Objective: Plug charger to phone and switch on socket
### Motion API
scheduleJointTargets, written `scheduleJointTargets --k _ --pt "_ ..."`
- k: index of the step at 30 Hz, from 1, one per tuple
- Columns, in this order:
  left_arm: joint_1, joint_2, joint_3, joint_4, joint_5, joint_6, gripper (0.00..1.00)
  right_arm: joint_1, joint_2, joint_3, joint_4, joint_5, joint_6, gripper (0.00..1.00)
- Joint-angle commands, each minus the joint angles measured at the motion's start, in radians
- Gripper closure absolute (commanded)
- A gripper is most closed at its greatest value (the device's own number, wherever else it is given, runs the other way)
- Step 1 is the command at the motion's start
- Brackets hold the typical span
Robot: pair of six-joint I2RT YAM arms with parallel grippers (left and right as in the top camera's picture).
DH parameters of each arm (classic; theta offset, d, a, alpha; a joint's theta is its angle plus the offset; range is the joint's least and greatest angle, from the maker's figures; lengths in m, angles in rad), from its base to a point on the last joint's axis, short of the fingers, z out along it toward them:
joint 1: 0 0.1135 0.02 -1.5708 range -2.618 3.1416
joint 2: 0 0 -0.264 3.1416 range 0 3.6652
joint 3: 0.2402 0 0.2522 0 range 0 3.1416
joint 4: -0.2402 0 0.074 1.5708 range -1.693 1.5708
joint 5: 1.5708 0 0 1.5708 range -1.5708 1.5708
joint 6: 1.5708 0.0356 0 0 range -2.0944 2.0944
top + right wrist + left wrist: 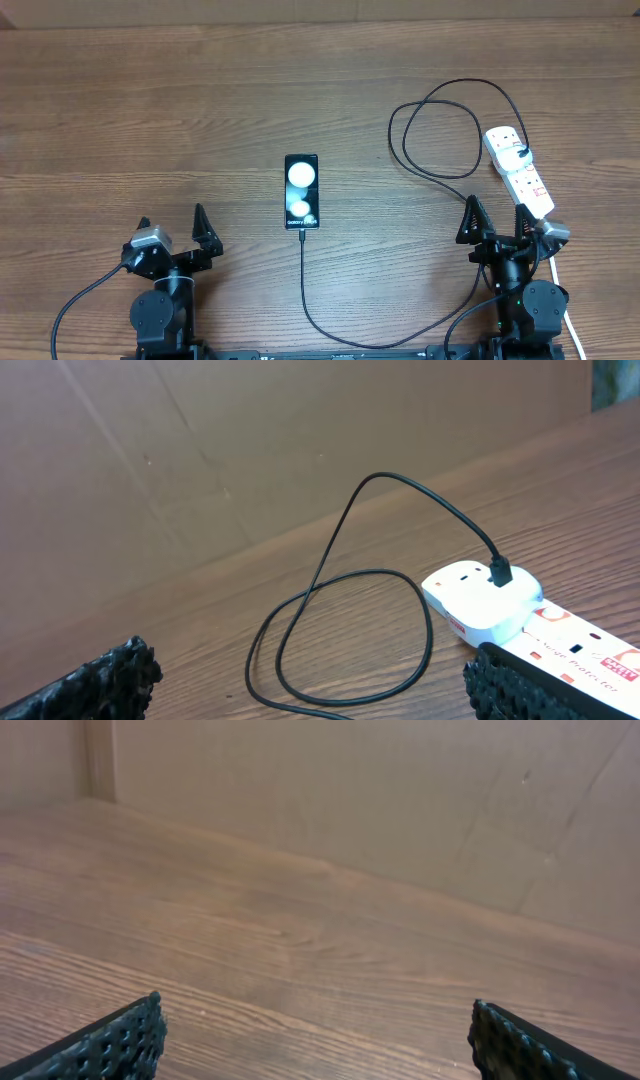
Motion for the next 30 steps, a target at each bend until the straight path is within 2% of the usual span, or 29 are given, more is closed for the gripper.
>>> scheduleJointTargets --k 1,9,30 --pt "0.007 -0.010 -0.008 0.000 -0.003 0.088 0.00 0.005 -0.011 -0.001 0.007 0.001 -0.008 0.00" --pt "0.006 -0.010 -0.008 -0.008 0.077 0.261 0.01 0.005 -0.011 -0.001 0.007 0.001 -0.008 0.00" --pt "0.006 -0.010 -0.008 -0.009 0.076 0.260 0.01 0.006 -0.010 -0.005 0.015 0.001 -0.008 0.00"
